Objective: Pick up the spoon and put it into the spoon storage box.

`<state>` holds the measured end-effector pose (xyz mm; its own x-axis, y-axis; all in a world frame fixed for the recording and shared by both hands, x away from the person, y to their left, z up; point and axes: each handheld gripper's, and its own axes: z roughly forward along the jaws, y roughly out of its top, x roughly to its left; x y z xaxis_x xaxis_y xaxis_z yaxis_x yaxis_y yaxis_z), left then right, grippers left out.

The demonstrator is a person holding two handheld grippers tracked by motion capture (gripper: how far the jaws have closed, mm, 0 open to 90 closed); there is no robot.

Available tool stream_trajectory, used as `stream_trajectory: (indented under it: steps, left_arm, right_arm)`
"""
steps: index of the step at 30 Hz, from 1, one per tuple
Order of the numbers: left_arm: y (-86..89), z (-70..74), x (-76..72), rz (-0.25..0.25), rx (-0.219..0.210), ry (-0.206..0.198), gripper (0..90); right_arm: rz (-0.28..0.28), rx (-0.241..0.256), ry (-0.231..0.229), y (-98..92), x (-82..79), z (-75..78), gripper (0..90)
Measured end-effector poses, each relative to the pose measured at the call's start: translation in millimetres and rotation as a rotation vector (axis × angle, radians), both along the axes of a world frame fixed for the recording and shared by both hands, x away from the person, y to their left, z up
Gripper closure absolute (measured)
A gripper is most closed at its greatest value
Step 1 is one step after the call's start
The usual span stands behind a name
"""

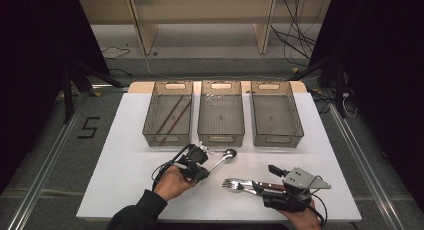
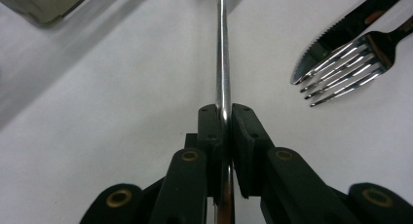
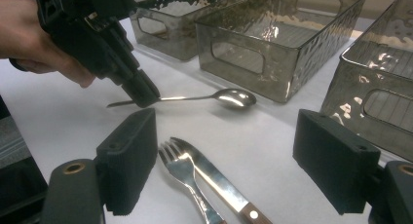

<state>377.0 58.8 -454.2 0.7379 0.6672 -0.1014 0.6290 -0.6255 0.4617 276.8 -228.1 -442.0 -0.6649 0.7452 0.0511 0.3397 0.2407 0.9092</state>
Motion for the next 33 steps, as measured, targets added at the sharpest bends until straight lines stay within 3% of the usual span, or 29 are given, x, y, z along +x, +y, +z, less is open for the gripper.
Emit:
stream_trajectory:
  steps: [10,20,25,33]
  left_arm:
    - [3.9,25.4,-4.1,-0.025,-0.031,-0.035,82.6]
    - [12.9,52.0,0.8,-0.011,-0.099,-0.069,82.6]
    - [14.2,66.0,9.9,0.011,-0.127,-0.101,82.6]
    - [14.5,84.7,35.9,0.064,-0.16,-0.144,82.6]
  right_arm:
    - [-0.001,0.0,0.0,0.5,-0.1,-0.1,24.9]
    - [0.0,0.004,0.001,0.8,0.4,0.0,24.8]
    - [0.002,0.005,0.001,1.2,0.7,0.1,24.8]
    - [0.005,0.008,-0.001,0.6,1.0,0.4,24.9]
